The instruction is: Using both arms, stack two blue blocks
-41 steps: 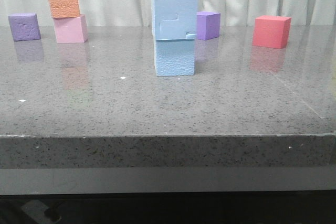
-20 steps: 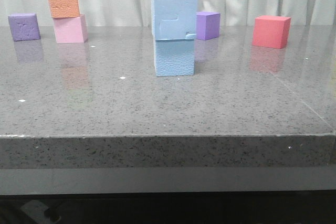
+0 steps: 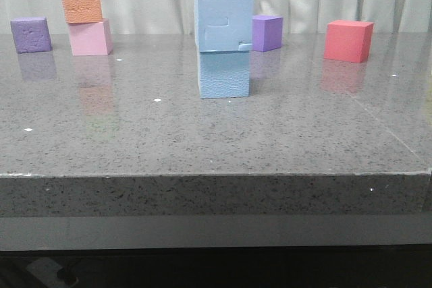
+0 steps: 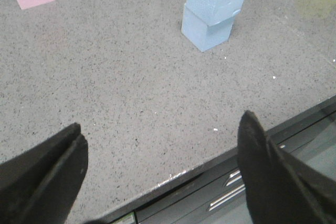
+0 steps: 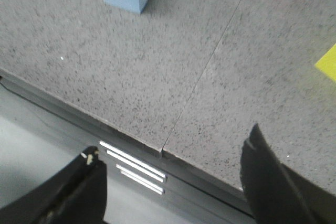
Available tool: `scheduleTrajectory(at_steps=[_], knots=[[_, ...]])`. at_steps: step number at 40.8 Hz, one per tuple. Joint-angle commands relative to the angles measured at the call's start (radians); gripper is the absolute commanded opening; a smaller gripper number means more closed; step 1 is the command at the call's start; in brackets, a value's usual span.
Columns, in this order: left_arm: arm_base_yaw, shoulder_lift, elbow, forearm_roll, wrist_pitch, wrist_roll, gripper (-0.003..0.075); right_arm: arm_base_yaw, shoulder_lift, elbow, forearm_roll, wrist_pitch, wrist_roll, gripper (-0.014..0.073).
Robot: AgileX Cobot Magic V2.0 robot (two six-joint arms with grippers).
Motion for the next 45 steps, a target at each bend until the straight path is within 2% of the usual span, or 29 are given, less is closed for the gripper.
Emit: scheduleTrajectory(at_steps=[1,5,12,16,36,40,45], knots=[[-0.005,-0.001,-0.025,0.000,-0.107,-0.009,0.0501,-0.002,-0.036,-0.022,-0.018,-0.047,0.006,0.0524],[-0.005,-0.001,-0.025,0.000,-0.141,-0.009,0.0361,-0.002,-0.060,-0.022,-0.018,-0.050,0.005,0.0403],[-0.005,-0.001,-0.025,0.004,-0.186,-0.009,0.0094,-0.002,-0.074,-0.022,-0.018,-0.078,0.005,0.0025],[-0.005,-0.001,-0.025,0.006,-0.206,-0.009,-0.0022,-0.002,-0.074,-0.022,-0.018,-0.100,0.005,-0.0124],[-0.005,-0.001,-0.025,0.006,-0.207,-0.009,-0.0020,-0.002,-0.074,-0.022,-0.021,-0.105,0.006,-0.0119],[-0.011,-0.020,0.022,0.002,-0.272,-0.009,-0.0020,-0.002,-0.074,-0.022,-0.021,-0.105,0.006,-0.0119],[0.035,-0.070,0.121,-0.018,-0.344,-0.009,-0.0020,-0.002,-0.074,-0.022,-0.021,-0.105,0.006,-0.0119]])
